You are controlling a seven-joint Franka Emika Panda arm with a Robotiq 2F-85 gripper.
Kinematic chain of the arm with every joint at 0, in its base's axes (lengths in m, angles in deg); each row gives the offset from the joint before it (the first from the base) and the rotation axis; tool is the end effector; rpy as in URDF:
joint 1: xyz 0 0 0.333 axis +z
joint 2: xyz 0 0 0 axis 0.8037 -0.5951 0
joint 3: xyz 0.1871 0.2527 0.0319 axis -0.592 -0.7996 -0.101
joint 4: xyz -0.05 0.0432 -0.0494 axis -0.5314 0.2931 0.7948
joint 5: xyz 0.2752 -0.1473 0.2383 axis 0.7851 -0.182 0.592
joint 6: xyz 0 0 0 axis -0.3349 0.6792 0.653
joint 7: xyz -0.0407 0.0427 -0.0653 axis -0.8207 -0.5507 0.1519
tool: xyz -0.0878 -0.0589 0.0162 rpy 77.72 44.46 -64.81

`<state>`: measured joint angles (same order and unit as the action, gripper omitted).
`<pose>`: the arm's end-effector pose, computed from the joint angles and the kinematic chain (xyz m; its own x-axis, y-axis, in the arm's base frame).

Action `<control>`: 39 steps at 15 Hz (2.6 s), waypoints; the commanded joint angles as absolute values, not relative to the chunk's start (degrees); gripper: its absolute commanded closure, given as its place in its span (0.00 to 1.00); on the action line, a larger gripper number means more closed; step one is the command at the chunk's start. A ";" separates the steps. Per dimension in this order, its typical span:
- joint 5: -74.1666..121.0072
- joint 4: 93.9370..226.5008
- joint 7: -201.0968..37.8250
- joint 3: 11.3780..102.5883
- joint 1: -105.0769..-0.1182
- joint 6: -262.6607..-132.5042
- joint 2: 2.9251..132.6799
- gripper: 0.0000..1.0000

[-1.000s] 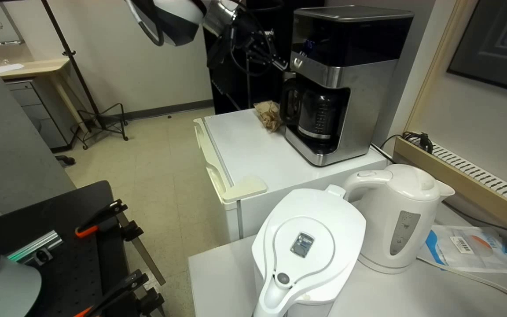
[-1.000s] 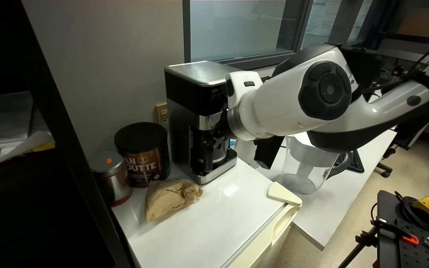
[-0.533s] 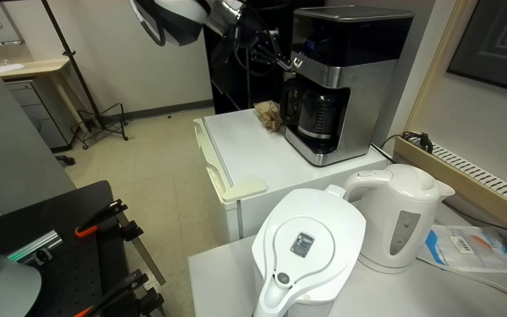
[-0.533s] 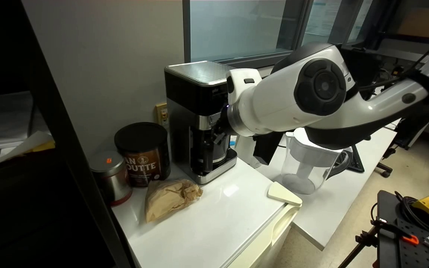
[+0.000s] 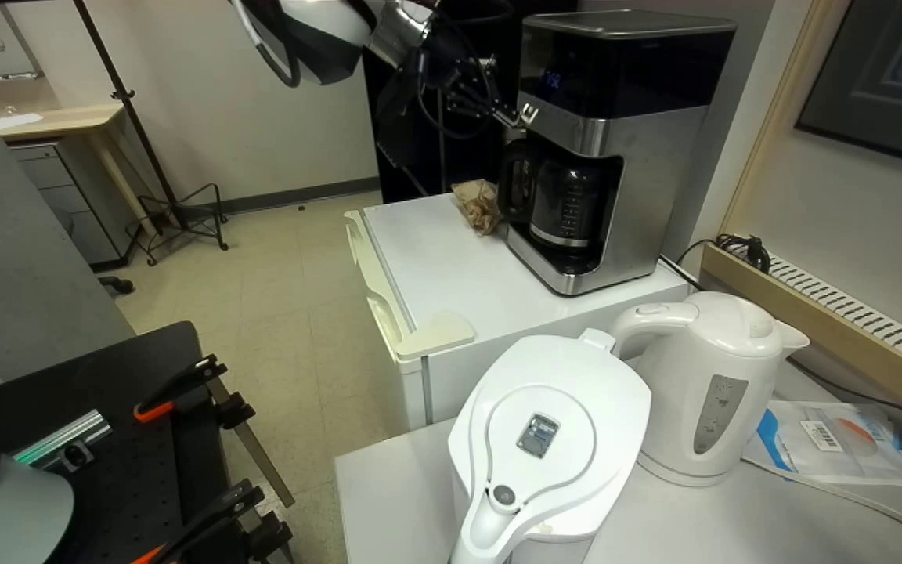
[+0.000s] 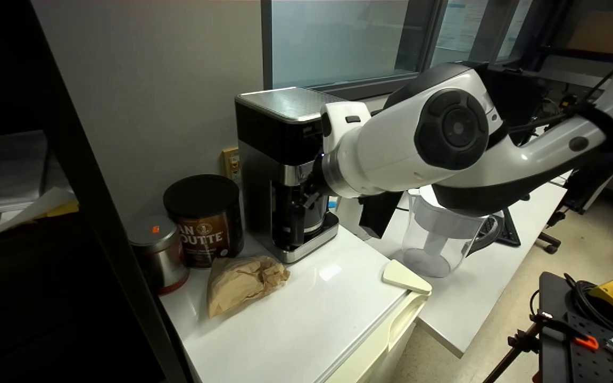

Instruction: Turn on the coffee maker

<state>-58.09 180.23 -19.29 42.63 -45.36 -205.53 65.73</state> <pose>0.5950 0.1985 0.3300 0.7003 0.4249 0.5736 0.0410 -0.8261 0.5620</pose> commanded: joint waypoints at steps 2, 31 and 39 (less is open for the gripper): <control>-59.05 177.64 -17.36 43.80 -44.14 -204.52 64.31 1.00; -65.18 195.29 -19.28 44.76 -48.01 -218.19 82.23 1.00; -70.97 207.11 -19.66 45.76 -49.71 -225.86 95.68 1.00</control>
<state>-68.82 202.27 -18.81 45.03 -49.19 -223.16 89.98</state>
